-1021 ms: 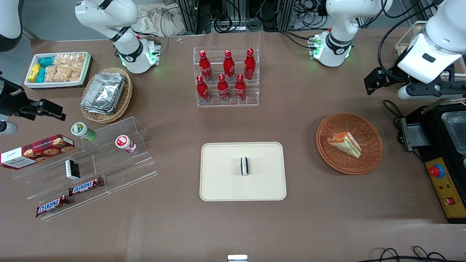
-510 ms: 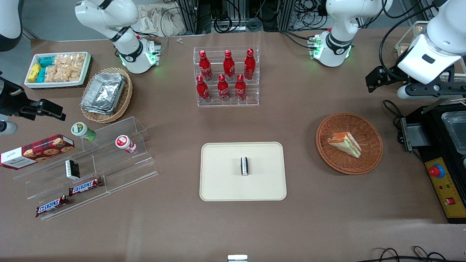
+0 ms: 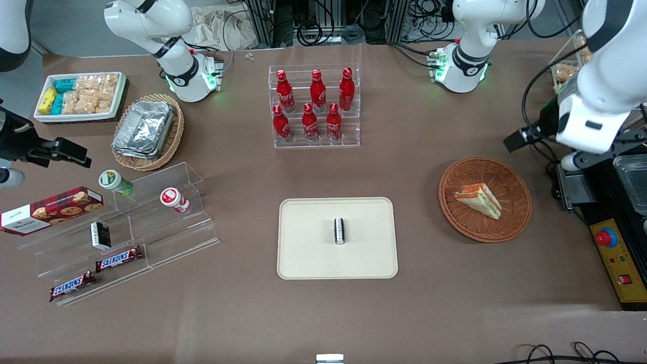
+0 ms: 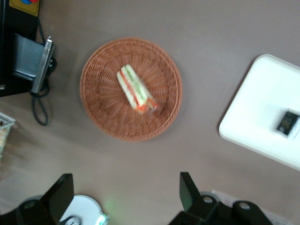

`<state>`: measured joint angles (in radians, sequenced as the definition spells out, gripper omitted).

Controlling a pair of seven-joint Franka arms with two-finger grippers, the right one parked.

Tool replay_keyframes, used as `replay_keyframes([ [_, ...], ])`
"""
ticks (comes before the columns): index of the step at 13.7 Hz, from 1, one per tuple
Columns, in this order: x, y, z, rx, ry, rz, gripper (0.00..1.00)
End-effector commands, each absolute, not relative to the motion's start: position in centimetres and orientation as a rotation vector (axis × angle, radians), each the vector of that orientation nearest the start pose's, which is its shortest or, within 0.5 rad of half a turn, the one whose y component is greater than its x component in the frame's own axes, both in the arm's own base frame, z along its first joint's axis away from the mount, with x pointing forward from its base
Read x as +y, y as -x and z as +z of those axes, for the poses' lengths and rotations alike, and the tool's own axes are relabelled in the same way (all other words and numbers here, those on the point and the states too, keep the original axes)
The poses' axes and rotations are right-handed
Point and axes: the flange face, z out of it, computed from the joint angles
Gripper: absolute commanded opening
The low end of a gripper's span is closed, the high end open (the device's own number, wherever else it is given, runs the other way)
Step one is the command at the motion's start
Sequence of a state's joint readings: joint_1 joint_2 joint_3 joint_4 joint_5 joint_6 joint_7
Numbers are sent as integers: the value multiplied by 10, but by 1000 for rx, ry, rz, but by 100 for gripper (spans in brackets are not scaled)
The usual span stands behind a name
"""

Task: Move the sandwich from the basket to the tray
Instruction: 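Move the left gripper down over the wrapped sandwich in the wicker basket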

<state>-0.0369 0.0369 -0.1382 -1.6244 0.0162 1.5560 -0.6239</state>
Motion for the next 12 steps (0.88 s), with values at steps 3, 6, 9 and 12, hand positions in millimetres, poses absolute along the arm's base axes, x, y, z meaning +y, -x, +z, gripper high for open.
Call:
replay_keyframes([
  [3, -75, -547, 445, -990, 2966, 67, 100],
  [6, -54, -534, 367, -1169, 2929, -12, 100],
  [9, -42, -535, 328, -1271, 2875, 23, 100],
  [12, -41, -538, 306, -1297, 2861, 35, 100],
])
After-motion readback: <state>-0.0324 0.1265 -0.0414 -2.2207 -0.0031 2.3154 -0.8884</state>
